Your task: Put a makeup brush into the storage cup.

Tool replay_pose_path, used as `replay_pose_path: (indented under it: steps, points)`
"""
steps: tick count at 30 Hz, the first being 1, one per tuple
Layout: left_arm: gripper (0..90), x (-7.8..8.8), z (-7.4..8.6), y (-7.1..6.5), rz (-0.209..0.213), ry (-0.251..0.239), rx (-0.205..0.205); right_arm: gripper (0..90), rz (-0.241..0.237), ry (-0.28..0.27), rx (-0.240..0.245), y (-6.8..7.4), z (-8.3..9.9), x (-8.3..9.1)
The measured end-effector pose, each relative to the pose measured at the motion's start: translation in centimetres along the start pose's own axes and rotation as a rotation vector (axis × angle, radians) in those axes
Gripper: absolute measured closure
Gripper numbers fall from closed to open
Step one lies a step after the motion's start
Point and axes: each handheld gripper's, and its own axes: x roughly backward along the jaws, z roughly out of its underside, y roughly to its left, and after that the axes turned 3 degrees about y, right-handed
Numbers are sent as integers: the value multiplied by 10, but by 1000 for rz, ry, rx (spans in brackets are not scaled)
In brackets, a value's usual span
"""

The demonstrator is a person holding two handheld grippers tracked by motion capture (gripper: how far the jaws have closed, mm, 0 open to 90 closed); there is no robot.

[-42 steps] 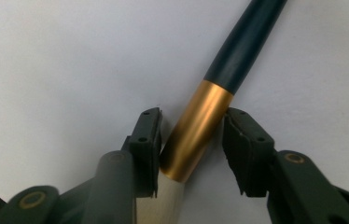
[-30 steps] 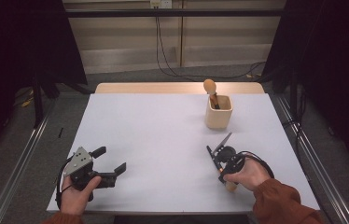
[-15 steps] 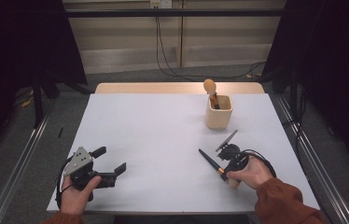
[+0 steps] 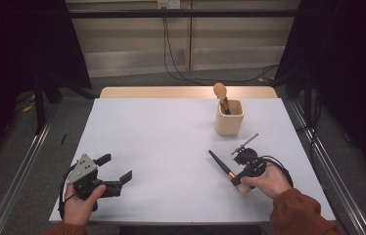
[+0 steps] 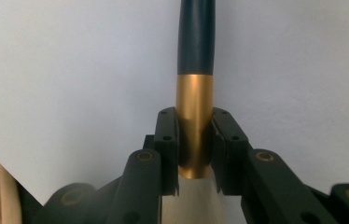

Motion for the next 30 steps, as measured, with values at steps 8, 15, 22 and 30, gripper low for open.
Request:
replay_pose_path:
  steps: [8, 15, 22, 30]
  points:
    - [29, 1, 0, 1, -3, -3, 1, 746, -47, -125, 28, -1, 2, 7]
    - [28, 1, 0, 1, -6, -8, 9, 746, -82, -228, 60, -1, 5, 9]
    - [28, 3, 0, 1, -6, -11, 14, 745, -115, -351, 61, -2, 9, 10]
    - [28, 4, -2, 3, -7, -15, 6, 746, -118, -479, 81, -5, 13, 18]
